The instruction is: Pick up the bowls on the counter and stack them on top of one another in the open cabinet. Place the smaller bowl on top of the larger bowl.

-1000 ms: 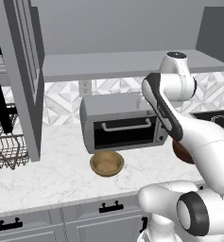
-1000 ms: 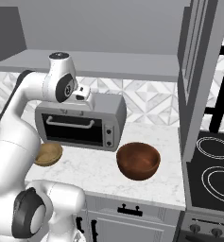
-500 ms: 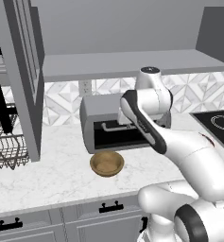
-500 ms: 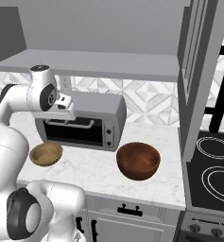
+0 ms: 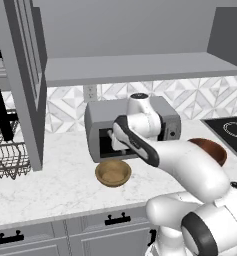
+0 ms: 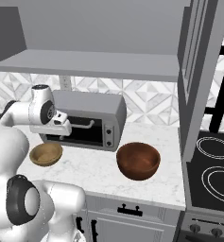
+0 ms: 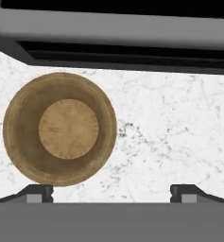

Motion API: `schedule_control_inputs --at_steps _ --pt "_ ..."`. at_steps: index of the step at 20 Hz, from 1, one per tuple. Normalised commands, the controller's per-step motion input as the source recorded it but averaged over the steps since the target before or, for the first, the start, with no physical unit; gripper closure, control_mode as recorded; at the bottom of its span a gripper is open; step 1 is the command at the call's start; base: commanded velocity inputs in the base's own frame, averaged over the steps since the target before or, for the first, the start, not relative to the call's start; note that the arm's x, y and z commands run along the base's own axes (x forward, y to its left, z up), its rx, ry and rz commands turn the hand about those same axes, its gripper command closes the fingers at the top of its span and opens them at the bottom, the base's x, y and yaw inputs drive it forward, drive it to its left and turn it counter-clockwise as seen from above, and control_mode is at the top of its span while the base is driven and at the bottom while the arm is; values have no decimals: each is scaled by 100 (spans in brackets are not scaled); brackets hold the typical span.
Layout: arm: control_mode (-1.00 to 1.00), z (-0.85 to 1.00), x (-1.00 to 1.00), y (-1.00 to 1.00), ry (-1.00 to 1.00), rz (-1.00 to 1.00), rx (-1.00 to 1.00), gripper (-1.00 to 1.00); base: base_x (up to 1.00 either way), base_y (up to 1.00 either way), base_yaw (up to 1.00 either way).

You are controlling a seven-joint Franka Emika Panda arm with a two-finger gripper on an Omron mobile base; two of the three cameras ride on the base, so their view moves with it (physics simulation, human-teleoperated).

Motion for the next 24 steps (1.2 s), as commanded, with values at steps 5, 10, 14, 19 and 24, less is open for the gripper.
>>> schedule_control_inputs --at_steps 5,10,14,19,24 --pt "-100 -55 1 0 7 -8 2 -100 0 0 0" --pt "-100 -51 8 30 0 -2 0 -100 0 0 0" --pt "-100 -56 0 0 -7 -5 12 -100 0 0 0" --pt "-100 -37 1 -3 -4 -6 25 -100 0 0 0" --pt "-100 -26 3 0 3 -1 2 -100 0 0 0"
